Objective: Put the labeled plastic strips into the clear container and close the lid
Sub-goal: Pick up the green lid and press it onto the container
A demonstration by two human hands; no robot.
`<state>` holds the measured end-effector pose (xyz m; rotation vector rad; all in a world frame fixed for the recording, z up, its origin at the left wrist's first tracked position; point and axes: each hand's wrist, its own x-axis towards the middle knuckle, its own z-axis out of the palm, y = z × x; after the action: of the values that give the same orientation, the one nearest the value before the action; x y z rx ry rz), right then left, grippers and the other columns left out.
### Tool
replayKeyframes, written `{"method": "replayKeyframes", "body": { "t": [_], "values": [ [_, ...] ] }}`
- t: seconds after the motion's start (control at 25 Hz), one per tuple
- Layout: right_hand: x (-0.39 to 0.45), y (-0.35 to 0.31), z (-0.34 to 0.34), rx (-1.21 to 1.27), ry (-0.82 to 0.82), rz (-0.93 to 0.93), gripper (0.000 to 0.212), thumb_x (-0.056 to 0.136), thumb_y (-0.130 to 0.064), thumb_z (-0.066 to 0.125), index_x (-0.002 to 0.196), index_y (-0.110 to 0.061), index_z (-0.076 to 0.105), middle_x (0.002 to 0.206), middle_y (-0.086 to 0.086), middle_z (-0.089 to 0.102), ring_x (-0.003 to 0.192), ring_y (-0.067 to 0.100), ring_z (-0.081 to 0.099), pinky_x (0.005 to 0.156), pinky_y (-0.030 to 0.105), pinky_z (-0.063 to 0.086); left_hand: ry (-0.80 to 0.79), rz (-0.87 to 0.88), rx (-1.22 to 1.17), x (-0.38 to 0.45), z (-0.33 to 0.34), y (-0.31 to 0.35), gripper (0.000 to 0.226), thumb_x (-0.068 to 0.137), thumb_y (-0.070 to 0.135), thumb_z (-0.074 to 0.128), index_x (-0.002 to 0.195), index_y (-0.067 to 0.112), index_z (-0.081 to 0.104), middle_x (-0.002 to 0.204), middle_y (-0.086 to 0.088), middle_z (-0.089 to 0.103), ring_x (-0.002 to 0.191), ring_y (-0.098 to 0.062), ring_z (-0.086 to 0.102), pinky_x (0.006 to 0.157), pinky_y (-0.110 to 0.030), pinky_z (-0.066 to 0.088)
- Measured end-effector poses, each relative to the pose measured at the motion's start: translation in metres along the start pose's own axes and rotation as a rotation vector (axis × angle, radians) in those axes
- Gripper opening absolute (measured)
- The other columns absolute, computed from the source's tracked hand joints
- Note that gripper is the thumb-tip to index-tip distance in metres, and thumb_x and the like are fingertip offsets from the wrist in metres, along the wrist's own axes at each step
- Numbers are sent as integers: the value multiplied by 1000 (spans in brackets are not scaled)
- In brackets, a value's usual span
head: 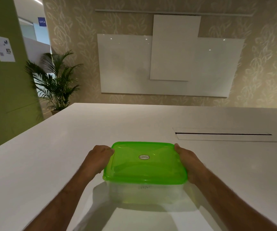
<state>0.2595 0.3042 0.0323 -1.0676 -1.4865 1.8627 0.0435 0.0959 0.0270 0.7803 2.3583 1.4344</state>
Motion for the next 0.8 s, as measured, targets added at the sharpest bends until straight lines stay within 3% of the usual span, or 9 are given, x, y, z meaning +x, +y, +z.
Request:
{"method": "replayKeyframes", "body": {
  "t": [0.16, 0.32, 0.44, 0.56, 0.64, 0.8],
  "values": [
    [4, -4, 0, -46, 0, -2, 44, 92, -42, 61, 113, -4, 66, 109, 21, 71, 100, 37, 68, 95, 57, 50, 31, -33, 104, 7, -1, 5, 21, 90, 36, 58, 81, 18, 65, 73, -3, 61, 57, -21, 58, 44, -20, 41],
    [6, -8, -2, -87, -11, -12, 45, 88, -42, 67, 110, -3, 68, 106, 21, 72, 98, 38, 69, 92, 57, 53, -10, -48, 115, 23, 5, 11, 23, 92, 27, 52, 90, 8, 64, 92, -10, 63, 81, -32, 60, 61, -34, 51],
    [9, -5, -3, -95, -22, -46, 41, 89, -33, 67, 109, 3, 67, 107, 27, 71, 99, 42, 69, 91, 59, 52, -46, -64, 95, 33, 9, 15, 21, 96, 26, 49, 88, 9, 57, 83, -9, 55, 85, -31, 56, 67, -34, 49],
    [11, -4, -4, -137, -28, -115, 45, 91, -29, 66, 106, 14, 64, 105, 36, 67, 92, 44, 67, 85, 53, 53, -81, -72, 121, 39, 12, 15, 28, 100, 36, 44, 89, 12, 51, 78, -1, 49, 75, -25, 54, 58, -25, 44],
    [14, -4, -5, -168, -33, -169, 46, 91, -29, 65, 99, 17, 63, 91, 34, 66, 78, 35, 63, 74, 44, 50, -99, -115, 116, 44, 12, 17, 31, 99, 39, 43, 84, 13, 51, 80, -6, 51, 65, -20, 54, 51, -22, 41],
    [15, -3, -6, -232, -27, -225, 32, 90, -31, 66, 79, -1, 65, 70, 17, 57, 56, 20, 54, 62, 31, 42, -121, -159, 221, 52, 12, 26, 52, 92, 62, 40, 78, 13, 51, 61, -3, 51, 48, -20, 52, 44, -19, 42]
  ]
}}
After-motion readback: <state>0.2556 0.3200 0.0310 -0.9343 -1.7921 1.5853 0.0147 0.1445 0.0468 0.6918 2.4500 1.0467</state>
